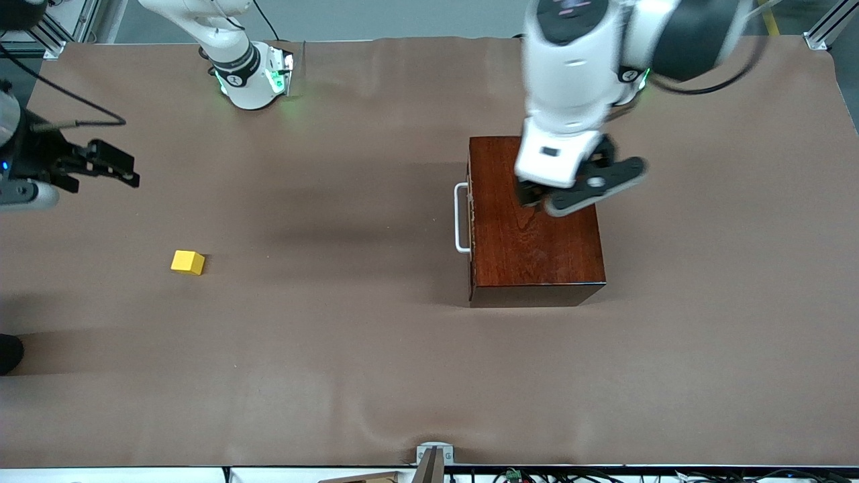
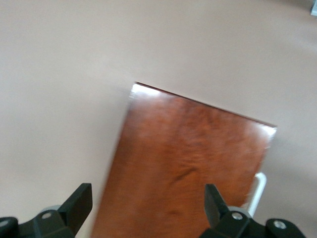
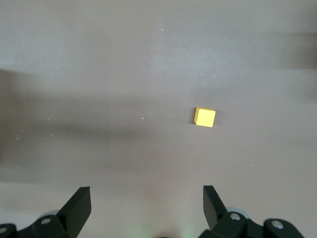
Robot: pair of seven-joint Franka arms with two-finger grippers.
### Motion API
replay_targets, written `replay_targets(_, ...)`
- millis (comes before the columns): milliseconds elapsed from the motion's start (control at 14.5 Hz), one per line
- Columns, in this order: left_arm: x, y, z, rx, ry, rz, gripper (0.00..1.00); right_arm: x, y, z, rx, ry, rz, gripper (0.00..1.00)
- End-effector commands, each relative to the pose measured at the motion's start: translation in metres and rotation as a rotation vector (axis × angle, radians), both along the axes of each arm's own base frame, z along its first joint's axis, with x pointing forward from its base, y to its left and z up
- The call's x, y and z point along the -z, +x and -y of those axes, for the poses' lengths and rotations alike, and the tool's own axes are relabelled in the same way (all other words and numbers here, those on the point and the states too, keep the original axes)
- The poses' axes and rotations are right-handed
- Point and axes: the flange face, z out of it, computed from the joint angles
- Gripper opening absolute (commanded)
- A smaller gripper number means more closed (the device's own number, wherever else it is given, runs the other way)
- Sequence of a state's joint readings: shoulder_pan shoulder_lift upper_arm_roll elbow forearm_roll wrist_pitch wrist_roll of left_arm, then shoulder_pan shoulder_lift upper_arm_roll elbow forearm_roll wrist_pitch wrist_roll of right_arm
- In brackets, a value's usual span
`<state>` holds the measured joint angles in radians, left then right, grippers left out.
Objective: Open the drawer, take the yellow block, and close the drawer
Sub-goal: 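Push the drawer fully shut with the left gripper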
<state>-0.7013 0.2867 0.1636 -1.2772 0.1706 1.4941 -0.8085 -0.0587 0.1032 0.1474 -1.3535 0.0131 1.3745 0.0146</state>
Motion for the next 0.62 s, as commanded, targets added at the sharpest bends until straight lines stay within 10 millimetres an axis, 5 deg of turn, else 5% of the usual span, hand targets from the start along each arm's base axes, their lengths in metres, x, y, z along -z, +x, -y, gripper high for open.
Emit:
replay_targets(0, -0.031, 0.006, -0.069, 0.072, -0.038, -0.033, 1.0, -0.001, -0.02, 0.001, -0.004, -0.003, -0.025, 1.0)
replay_targets(276, -0.065, 0.019, -0.154, 0.064, -0.102, -0.018, 1.0, 0.012, -0.038, -0.005, -0.019, -0.012, 0.002, 1.0)
replay_targets(552, -0.066, 0.012, -0.189, 0.081, -0.083, -0.1, 1.0, 0.007, -0.038, -0.02, -0.051, -0.015, 0.026, 1.0)
